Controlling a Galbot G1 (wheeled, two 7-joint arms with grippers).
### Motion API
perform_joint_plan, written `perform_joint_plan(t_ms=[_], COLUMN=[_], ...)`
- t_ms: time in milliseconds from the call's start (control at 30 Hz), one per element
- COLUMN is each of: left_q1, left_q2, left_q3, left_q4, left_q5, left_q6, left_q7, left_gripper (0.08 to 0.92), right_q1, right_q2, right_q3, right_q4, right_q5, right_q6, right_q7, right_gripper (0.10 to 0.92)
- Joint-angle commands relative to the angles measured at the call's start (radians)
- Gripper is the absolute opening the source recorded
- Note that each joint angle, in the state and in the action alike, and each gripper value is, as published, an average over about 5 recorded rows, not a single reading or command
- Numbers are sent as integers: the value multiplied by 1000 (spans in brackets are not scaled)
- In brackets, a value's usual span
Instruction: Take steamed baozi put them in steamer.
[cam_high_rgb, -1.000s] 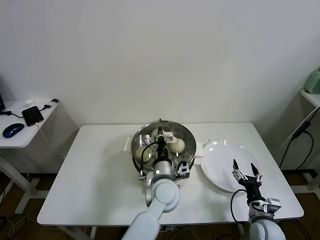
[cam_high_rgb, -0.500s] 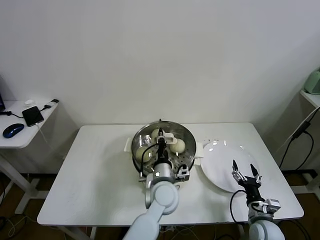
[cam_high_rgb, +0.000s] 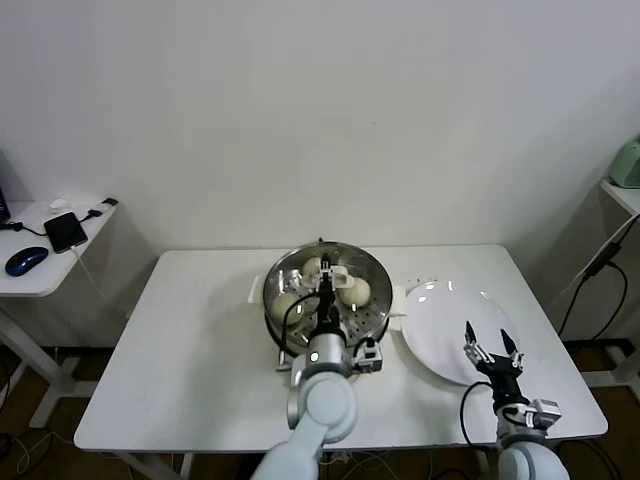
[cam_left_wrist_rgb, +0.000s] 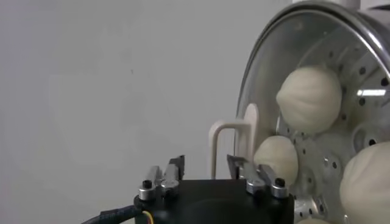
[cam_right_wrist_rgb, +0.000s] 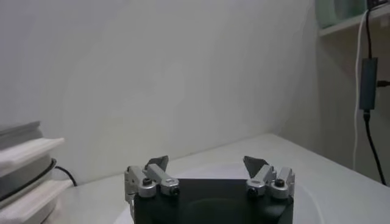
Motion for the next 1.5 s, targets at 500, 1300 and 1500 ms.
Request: perform_joint_plan(t_ms=[500,1300,1500], left_q1=[146,507,610], left_q2=[10,40,33], left_q3=[-26,-862,-784], left_q4=[-281,-396,-337], left_q5=[5,-1586,-1680], left_q6=[-10,-442,-479], left_q7=[56,-120,-162], left_gripper=[821,823,823], right_q1=[5,-174,-244], right_q2=[13,11,18], right_q3=[-21,-31,-24], right_q4=[9,193,250], right_q5=[-5,-129,-126], right_q6=[-4,4,-53], right_q7=[3,-97,-83], right_gripper=[823,823,823])
